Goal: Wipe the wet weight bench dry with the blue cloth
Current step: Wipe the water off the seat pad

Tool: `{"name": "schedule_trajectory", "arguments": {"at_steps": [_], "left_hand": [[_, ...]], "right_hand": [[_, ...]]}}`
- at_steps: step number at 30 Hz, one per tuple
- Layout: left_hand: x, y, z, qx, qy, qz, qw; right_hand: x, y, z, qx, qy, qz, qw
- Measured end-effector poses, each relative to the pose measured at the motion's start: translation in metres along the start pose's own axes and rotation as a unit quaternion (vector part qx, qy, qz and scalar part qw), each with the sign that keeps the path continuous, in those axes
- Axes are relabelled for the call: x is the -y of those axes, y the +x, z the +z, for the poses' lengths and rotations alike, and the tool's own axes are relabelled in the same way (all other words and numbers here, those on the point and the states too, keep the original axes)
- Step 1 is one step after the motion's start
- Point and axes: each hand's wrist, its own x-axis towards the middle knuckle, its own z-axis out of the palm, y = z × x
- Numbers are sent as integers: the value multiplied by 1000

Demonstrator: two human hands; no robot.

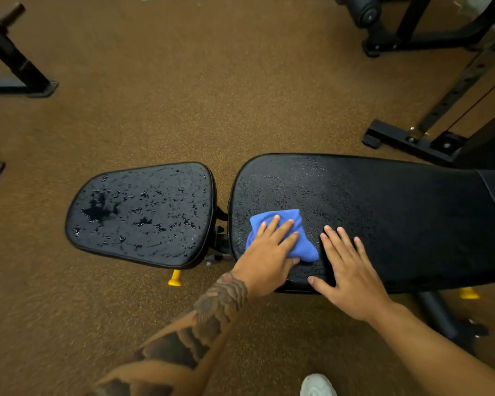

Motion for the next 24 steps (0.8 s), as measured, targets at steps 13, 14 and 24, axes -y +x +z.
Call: {"name": "schedule_trajectory", "arguments": {"at_steps": [13, 14, 24], "left_hand": [[9, -31, -18, 13, -20, -16, 1000], [9, -29, -16, 12, -26, -24, 999], [37, -30, -47, -46, -67, -47, 996]], "right_hand": [[55, 28, -6, -94, 139, -42, 985], [56, 30, -2, -101, 143, -37, 984], [91, 56, -8, -138, 231, -23, 963]]}}
